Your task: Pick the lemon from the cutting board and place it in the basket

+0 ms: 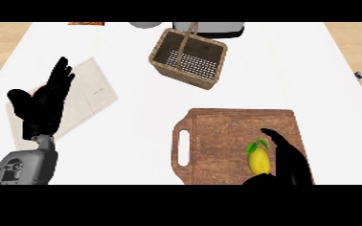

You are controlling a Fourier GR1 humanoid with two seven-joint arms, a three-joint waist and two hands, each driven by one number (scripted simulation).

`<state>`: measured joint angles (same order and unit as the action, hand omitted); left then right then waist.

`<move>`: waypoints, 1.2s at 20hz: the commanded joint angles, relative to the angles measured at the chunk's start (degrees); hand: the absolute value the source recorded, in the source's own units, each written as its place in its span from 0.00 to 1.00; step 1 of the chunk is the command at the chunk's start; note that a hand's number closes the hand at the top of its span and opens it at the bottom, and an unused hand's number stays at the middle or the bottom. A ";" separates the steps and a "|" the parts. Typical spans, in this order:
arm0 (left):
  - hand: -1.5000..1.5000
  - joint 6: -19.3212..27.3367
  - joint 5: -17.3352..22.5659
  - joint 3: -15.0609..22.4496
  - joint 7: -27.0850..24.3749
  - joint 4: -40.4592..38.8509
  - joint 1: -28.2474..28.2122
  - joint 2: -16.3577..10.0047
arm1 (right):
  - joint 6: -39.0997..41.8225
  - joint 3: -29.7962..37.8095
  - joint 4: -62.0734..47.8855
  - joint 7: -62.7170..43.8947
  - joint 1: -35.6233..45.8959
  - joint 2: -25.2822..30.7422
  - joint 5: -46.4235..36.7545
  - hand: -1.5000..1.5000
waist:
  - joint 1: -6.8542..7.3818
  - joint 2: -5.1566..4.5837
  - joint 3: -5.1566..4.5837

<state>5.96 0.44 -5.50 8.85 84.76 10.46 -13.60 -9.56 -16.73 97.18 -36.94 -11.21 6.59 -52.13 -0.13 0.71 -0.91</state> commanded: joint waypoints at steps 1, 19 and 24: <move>0.50 -0.81 0.13 -0.55 -2.21 0.40 -1.76 -0.31 | 1.34 -4.86 -4.73 2.05 -1.78 0.39 -3.11 1.00 | 0.36 -0.71 0.90; 0.50 -2.96 -0.33 2.13 0.19 -1.21 2.73 0.86 | 3.57 -26.41 -5.37 3.82 10.11 -6.35 2.02 1.00 | 7.93 -2.08 0.94; 0.50 -1.75 -0.60 2.61 0.72 -0.63 4.44 2.12 | -9.40 -35.75 -5.56 0.07 17.90 -6.51 10.50 1.00 | 6.98 -1.59 1.21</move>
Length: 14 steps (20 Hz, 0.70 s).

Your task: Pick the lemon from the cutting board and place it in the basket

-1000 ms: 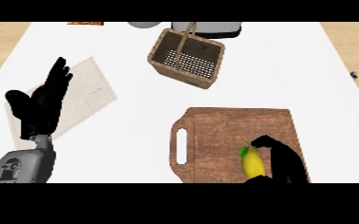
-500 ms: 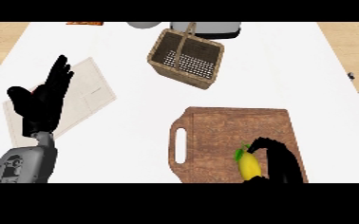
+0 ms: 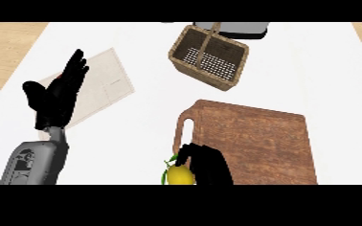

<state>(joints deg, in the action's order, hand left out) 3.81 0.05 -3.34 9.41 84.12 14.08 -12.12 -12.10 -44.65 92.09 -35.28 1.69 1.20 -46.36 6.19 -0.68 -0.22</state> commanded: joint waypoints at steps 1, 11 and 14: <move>0.50 0.29 -0.56 0.80 -0.27 -0.60 0.46 0.76 | -8.65 -9.84 1.97 -3.52 7.01 -1.14 5.27 1.00 | 0.23 0.03 0.40; 0.50 1.62 -0.88 -1.05 2.03 -2.38 2.85 -0.29 | -30.81 -14.90 5.15 -13.25 26.00 -1.20 5.71 1.00 | -2.13 0.94 0.04; 0.50 0.14 -0.08 -1.24 1.04 -1.69 1.34 -0.97 | -29.65 -12.76 3.53 -20.76 33.75 -1.20 4.82 1.00 | -1.92 1.24 -0.07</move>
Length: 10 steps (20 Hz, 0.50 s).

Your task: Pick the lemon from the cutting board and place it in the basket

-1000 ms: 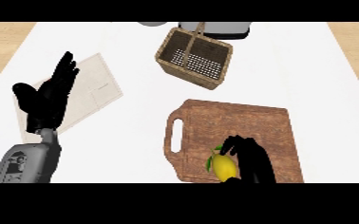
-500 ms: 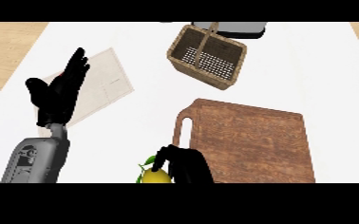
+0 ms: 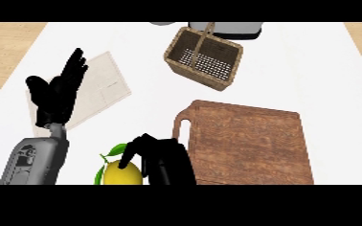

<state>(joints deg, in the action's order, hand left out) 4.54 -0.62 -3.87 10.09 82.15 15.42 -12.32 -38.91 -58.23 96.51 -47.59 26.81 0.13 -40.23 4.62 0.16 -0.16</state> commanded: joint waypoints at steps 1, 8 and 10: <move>0.50 0.18 -0.05 0.24 -0.67 -0.15 -0.90 0.68 | -1.93 2.24 -0.51 -10.77 11.77 -0.12 -0.82 1.00 | -0.52 0.37 -0.16; 0.50 1.25 -1.46 0.26 -0.36 -2.16 1.27 0.53 | -5.31 11.43 -5.26 -21.62 27.64 -0.12 0.80 1.00 | -0.66 0.10 -0.14; 0.50 -0.29 0.10 0.41 -0.81 -0.39 -0.37 0.81 | -5.45 14.68 -8.06 -22.84 32.15 -0.11 1.72 1.00 | 0.82 0.36 -0.19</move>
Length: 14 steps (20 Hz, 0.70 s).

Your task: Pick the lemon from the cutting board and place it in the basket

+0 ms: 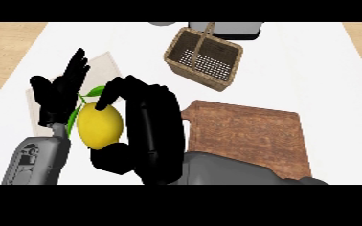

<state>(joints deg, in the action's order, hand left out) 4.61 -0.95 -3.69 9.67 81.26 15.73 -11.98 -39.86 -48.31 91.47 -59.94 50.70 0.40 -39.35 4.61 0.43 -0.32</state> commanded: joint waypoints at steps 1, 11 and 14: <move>0.50 -0.04 -0.52 0.44 -1.42 -0.03 -1.58 0.25 | -3.84 5.57 -4.21 -12.06 10.83 -0.38 0.14 1.00 | 0.17 0.20 -0.04; 0.50 1.61 -1.34 1.07 -0.46 -0.30 0.89 1.80 | -0.45 13.24 -26.61 -16.90 33.10 -0.38 4.62 1.00 | -0.06 -0.31 0.00; 0.50 -0.41 -0.97 1.36 -1.97 -0.09 -1.07 0.88 | 0.38 13.91 -35.46 -13.98 37.48 -0.38 7.07 1.00 | 0.81 -0.82 -0.02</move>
<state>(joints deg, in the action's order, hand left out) 4.97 -1.70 -3.07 8.46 80.49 15.90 -11.07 -39.75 -35.87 64.47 -65.62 81.18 0.31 -34.30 4.97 -0.12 -0.35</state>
